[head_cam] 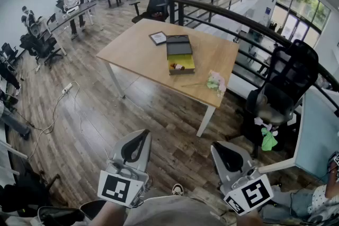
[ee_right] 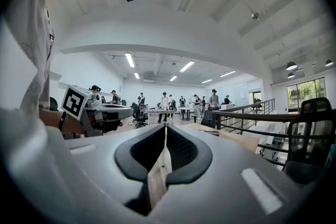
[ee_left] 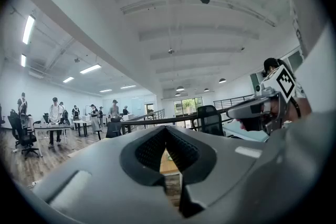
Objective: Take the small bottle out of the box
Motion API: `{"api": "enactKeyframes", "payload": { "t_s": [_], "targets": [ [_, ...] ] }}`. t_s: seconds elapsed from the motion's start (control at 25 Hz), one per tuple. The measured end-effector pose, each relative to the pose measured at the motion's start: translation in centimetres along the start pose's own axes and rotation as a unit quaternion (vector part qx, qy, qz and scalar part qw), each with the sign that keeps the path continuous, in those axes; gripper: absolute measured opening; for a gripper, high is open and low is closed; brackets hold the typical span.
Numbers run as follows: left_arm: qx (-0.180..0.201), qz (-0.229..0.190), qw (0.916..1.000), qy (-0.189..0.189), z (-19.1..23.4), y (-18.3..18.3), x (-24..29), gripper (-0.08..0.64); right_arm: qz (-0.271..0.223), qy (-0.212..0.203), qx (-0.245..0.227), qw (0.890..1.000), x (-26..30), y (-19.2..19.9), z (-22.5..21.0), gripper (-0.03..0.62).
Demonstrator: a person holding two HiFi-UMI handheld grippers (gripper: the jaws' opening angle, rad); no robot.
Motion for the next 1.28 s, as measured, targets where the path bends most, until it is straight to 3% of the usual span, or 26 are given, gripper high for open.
{"api": "enactKeyframes", "payload": {
  "t_s": [0.56,0.72,0.88,1.28],
  "targets": [
    [0.006,0.006,1.0,0.005,0.0,0.1,1.3,0.002,-0.001,-0.009,0.004,1.0,0.9,0.6,-0.9,0.02],
    [-0.007,0.012,0.9999,0.004,0.0,0.5,1.3,0.002,-0.024,-0.008,0.019,1.0,1.2,0.3,-1.1,0.023],
    [0.0,0.006,1.0,0.0,0.7,0.7,1.6,0.002,-0.025,-0.003,0.018,1.0,2.1,0.4,-1.5,0.149],
    [-0.023,0.02,0.9995,0.005,2.5,2.2,4.9,0.002,0.006,-0.009,0.013,1.0,5.6,1.9,-3.2,0.153]
  ]
}}
Point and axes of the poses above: the fingertips, and each gripper's own axes: x forward along the fingers, z to its left, y out of its underside, the point moved 6 cm from there along -x, backward along the fingers, and after that the axes turned 10 degrees about y, right-handed, at the moved point
